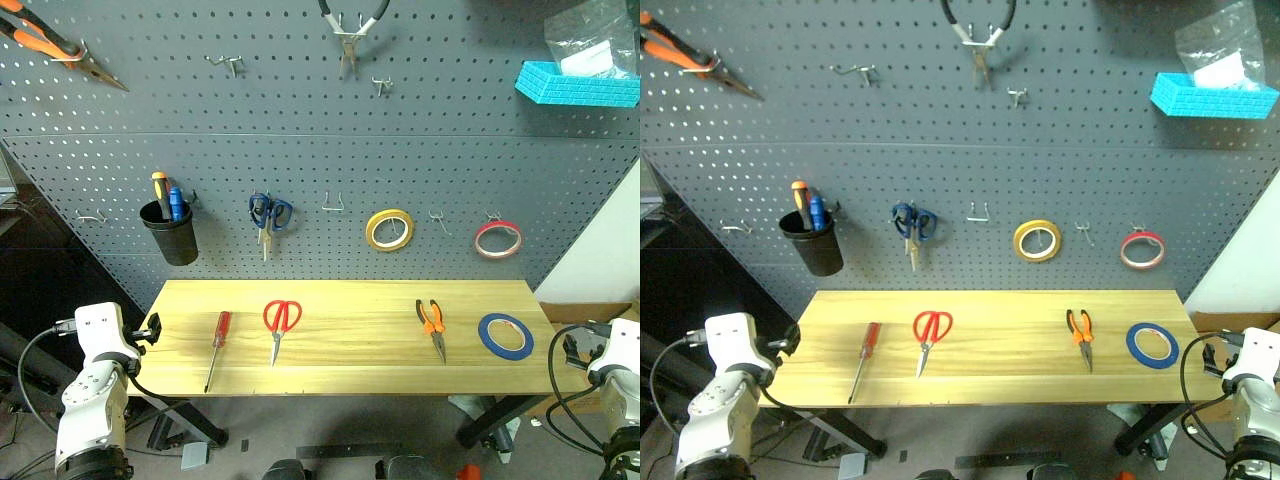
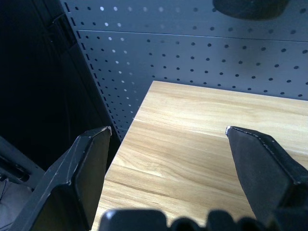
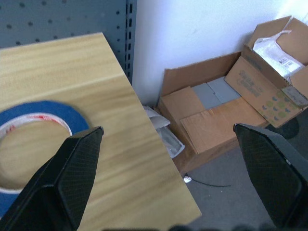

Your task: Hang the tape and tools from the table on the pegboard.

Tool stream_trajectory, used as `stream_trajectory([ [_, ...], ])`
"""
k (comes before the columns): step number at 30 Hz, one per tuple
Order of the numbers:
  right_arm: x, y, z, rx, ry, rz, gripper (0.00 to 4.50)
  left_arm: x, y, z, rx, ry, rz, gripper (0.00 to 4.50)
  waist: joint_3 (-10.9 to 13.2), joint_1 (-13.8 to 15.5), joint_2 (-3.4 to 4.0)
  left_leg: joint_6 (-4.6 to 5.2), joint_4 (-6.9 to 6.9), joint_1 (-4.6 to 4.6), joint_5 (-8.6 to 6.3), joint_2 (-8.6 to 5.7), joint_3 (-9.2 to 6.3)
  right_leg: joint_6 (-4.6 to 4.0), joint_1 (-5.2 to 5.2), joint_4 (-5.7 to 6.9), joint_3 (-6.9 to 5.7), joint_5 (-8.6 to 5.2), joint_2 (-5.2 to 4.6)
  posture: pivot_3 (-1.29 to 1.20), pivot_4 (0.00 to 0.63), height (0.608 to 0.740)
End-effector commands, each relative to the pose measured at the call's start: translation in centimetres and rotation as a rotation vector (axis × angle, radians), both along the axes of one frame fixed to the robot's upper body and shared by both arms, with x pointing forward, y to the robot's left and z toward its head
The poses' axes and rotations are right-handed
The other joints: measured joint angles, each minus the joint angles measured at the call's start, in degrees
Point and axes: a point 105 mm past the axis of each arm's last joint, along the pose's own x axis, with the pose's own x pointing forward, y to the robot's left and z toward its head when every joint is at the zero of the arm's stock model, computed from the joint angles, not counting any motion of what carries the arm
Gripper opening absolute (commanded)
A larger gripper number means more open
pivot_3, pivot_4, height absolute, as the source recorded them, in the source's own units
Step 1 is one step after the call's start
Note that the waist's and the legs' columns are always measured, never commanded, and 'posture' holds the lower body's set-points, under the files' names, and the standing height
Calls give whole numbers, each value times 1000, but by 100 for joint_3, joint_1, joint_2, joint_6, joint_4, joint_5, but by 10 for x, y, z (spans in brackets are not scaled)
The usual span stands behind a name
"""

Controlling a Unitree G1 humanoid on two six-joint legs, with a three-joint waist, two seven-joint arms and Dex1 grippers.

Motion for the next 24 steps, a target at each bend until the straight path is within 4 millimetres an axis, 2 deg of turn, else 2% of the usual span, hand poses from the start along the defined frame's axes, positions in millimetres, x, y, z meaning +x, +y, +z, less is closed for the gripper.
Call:
stream_trajectory([
  [1, 9, -1, 16, -34, -62, 26, 4500, 11, -3, 27, 86, -76, -58, 4112, 0, 0, -1, 0, 0, 0, 0, 0, 2, 0, 0, 0, 2, 0, 0, -24, 11, 740],
  [4, 12, 6, 16, -49, -57, 69, 4500, 12, -7, 24, 65, -62, -68, 4112, 1, -2, -1, 0, 1, 1, 0, -1, 4, -17, 1, -1, 6, -10, 0, -25, 12, 740],
  [10, 25, 34, 18, -94, -44, 253, 4500, 10, -12, 24, 35, -53, -73, 4112, 6, -2, -6, 0, 1, 1, 0, 4, 2, -16, 0, -1, 6, -9, 0, -30, 27, 740],
  [12, 33, 51, 24, -89, -62, 330, 4500, 9, -19, 22, -1, -24, -88, 4112, 25, -3, -6, 1, 1, 1, 0, 6, 3, -17, 0, -1, 9, -10, 0, -41, 44, 740],
  [16, 45, 85, 37, -67, -80, 482, 4500, 14, -42, 35, 20, -42, -156, 4112, 112, -9, -24, 1, 2, 2, -1, 15, 5, -19, -1, 2, 14, -11, 0, -62, 70, 740],
  [20, 51, 114, 49, -52, -56, 596, 4500, 26, -71, 39, 32, -6, -246, 4112, 254, -3, -29, 1, 9, -2, 0, 21, 0, -19, 0, 3, 17, -11, 0, -87, 110, 740],
  [21, 54, 120, 52, -52, -48, 628, 4500, 33, -85, 44, 25, -28, -290, 4112, 286, -2, -30, 1, 9, -3, 0, 21, -1, -19, 1, 2, 16, -11, -1, -91, 117, 740],
  [23, 63, 124, 57, -51, -24, 646, 4500, 45, -128, 54, -24, -70, -462, 4112, 372, 6, -27, 2, 13, -21, 0, 22, -10, -15, -9, 0, 11, -9, -1, -106, 140, 740],
  [24, 65, 125, 59, -50, -17, 646, 4500, 47, -138, 57, -37, -78, -506, 4112, 411, 6, -27, 2, 20, -27, 0, 20, -12, -2, -9, 0, 11, -2, -2, -109, 147, 740],
])
